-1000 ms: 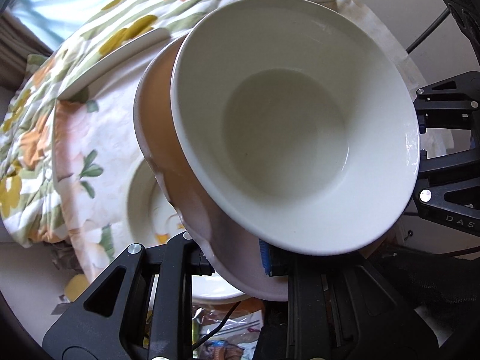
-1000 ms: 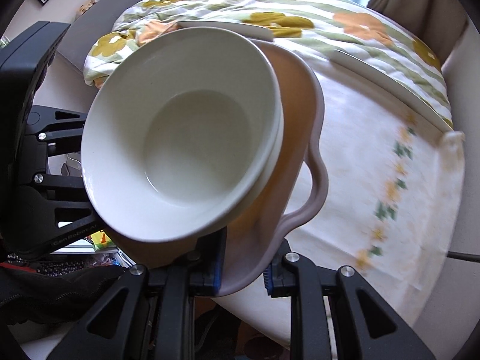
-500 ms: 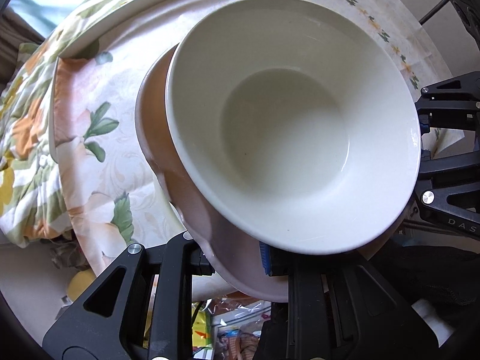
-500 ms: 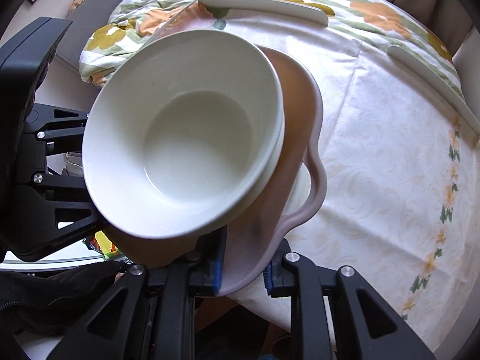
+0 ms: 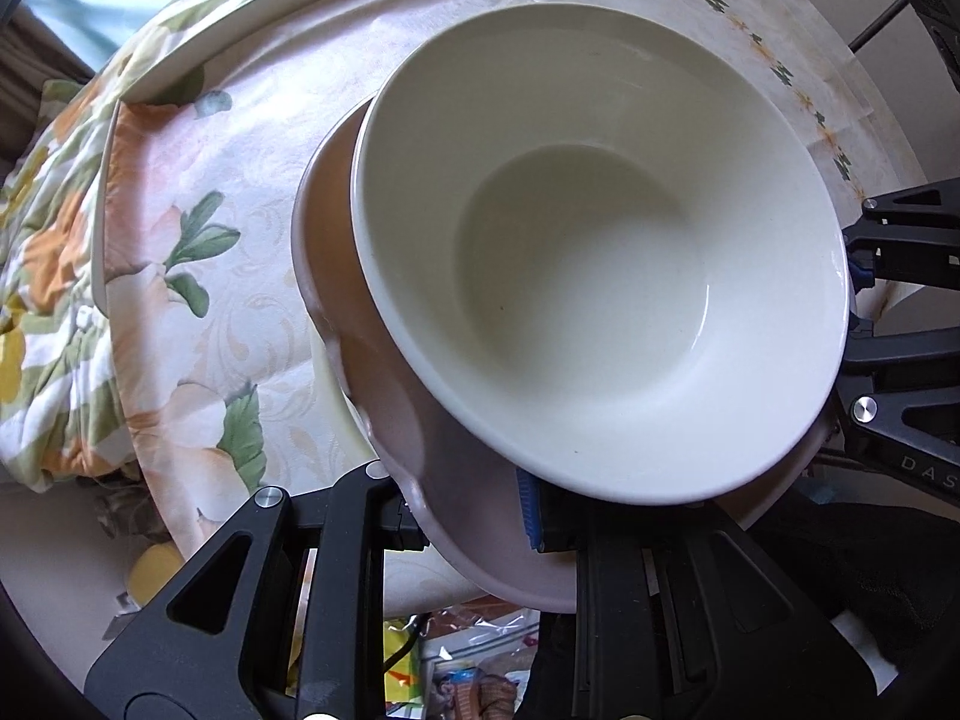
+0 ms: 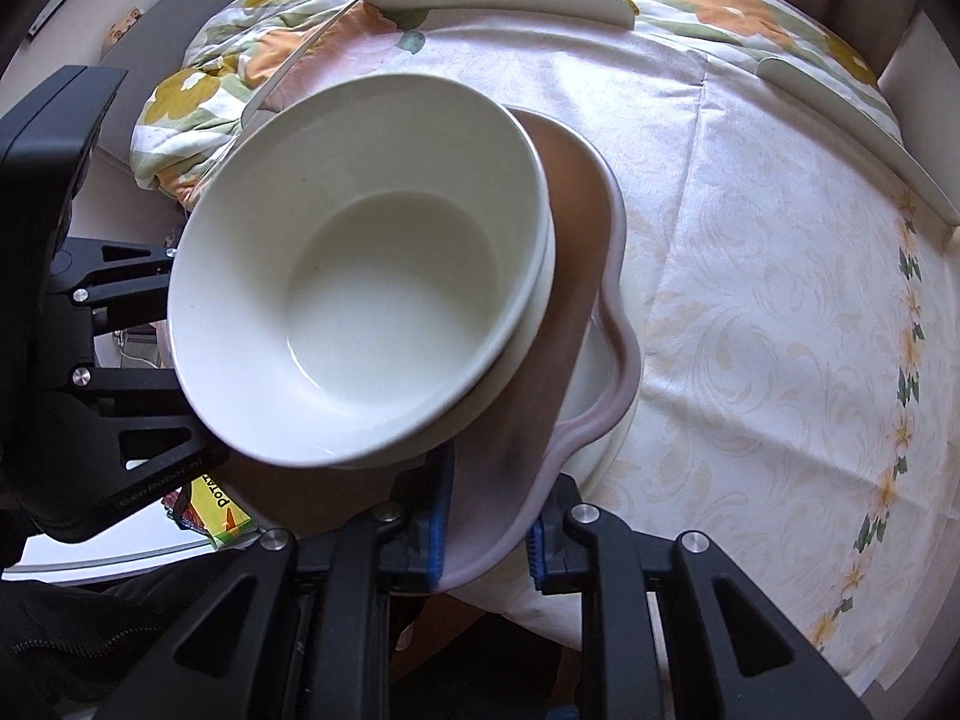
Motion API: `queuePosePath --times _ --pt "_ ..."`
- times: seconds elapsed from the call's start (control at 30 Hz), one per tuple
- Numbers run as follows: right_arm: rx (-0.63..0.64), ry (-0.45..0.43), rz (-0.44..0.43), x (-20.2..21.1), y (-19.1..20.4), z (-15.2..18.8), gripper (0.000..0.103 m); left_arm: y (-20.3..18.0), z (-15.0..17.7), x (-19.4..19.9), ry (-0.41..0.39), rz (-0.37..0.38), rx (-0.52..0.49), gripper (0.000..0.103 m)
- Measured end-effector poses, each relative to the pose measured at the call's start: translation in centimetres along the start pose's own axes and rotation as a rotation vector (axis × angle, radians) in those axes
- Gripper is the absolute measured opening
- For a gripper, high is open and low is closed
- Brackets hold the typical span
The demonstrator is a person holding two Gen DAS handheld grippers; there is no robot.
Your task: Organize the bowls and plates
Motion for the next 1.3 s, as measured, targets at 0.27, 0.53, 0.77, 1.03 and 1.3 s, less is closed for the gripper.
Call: queuePosePath --times 0.27,0.53,0.77,1.03,1.3 --pt "-0.073 -0.011 0.013 0.1 0.0 0.1 0.019 0.4 0.0 0.0 0.026 -0.006 0.037 0.018" --pt "-0.103 -0.023 0.019 0.5 -0.2 0.1 0.019 0.0 -0.2 -0.1 0.065 -0.022 0.044 0.021" --pt "-0.111 -0.026 0.032 0.4 0.1 0.4 0.019 0.0 0.0 0.4 0.092 0.007 0.064 0.025" --pt "-0.120 -0.032 0.042 0.6 0.1 0.5 0.019 -0.2 0.7 1.2 0.106 0.033 0.065 0.036" --pt "-0.134 -0.035 0.040 0.9 0.0 0.6 0.019 -0.5 0.8 2.7 0.064 0.001 0.054 0.084"
Point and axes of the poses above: each gripper's, at about its wrist camera, not at the fingertips, and x roughly against the way its jaws point, y to its left, z to its underside, the point moved 6 cm from there along -x, roughly the way its jaws point, and after that the axes turned 11 degrees about -z, right-handed, at the moved point
